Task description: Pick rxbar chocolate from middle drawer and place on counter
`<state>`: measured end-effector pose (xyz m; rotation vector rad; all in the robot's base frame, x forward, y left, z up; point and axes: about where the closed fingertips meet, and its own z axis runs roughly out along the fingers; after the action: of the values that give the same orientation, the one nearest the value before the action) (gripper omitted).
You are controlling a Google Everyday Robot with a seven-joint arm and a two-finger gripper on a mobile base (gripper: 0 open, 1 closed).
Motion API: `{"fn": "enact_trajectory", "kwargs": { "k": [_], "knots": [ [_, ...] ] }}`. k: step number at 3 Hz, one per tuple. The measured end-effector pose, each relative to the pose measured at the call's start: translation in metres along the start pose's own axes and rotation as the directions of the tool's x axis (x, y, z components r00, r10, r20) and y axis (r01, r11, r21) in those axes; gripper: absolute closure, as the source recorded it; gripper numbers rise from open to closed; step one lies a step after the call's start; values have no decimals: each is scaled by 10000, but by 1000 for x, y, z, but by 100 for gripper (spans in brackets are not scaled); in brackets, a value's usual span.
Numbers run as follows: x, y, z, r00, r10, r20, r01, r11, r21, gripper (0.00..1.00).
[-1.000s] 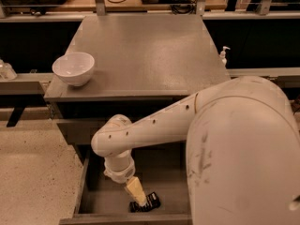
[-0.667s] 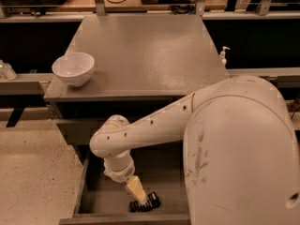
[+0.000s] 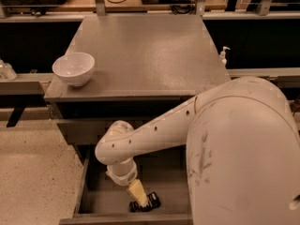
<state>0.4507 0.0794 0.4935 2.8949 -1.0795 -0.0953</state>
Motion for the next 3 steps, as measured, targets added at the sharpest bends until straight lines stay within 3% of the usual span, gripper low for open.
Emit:
{"fn": "enact_trajectory", "kwargs": {
  "k": [1, 2, 3],
  "knots": [
    [17, 1, 31, 9980, 465, -438, -432, 9964, 727, 6],
    [26, -7, 62, 9956, 811, -459, -758, 9914, 1062, 32],
    [25, -16, 77, 9969, 736, -280, -696, 9898, 1241, 40]
  ]
}}
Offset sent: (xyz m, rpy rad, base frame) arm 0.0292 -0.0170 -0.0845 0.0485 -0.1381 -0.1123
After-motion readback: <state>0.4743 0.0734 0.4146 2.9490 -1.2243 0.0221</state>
